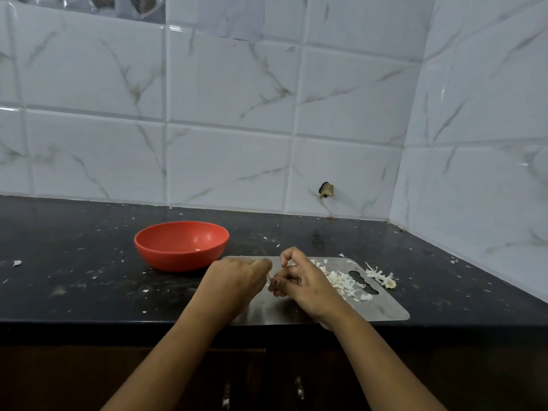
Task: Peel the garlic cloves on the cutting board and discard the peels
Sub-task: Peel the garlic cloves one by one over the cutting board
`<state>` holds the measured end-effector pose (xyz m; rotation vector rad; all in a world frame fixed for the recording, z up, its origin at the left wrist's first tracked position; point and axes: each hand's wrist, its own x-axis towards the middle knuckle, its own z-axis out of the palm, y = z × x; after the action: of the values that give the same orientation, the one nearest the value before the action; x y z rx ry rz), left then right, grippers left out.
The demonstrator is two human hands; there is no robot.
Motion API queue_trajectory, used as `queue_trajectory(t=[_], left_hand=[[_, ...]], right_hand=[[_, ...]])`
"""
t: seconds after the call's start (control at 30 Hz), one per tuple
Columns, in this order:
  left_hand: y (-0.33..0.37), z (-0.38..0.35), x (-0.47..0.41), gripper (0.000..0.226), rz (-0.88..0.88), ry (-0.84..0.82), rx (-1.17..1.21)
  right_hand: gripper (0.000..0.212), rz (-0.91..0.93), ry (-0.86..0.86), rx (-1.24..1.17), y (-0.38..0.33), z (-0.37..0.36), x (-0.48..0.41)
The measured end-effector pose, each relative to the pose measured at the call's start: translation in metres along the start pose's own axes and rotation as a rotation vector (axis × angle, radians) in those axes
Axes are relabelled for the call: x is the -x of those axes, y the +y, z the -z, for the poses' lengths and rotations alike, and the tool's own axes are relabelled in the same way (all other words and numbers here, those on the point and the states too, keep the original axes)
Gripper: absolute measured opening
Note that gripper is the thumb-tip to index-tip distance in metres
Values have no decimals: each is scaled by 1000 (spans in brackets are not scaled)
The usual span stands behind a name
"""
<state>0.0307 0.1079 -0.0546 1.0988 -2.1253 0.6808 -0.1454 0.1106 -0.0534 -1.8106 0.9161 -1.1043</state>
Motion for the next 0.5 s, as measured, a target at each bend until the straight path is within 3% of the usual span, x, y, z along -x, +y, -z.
queue_trajectory(t=[0.17, 0.33, 0.5], left_hand=[[6, -2, 2, 12, 321, -103, 187], [17, -7, 3, 21, 349, -104, 419], [12, -11, 3, 9, 383, -50, 589]], right_hand=[[7, -7, 72, -11, 4, -3, -4], [2, -6, 163, -92, 5, -5, -5], [7, -38, 178, -52, 9, -2, -8]])
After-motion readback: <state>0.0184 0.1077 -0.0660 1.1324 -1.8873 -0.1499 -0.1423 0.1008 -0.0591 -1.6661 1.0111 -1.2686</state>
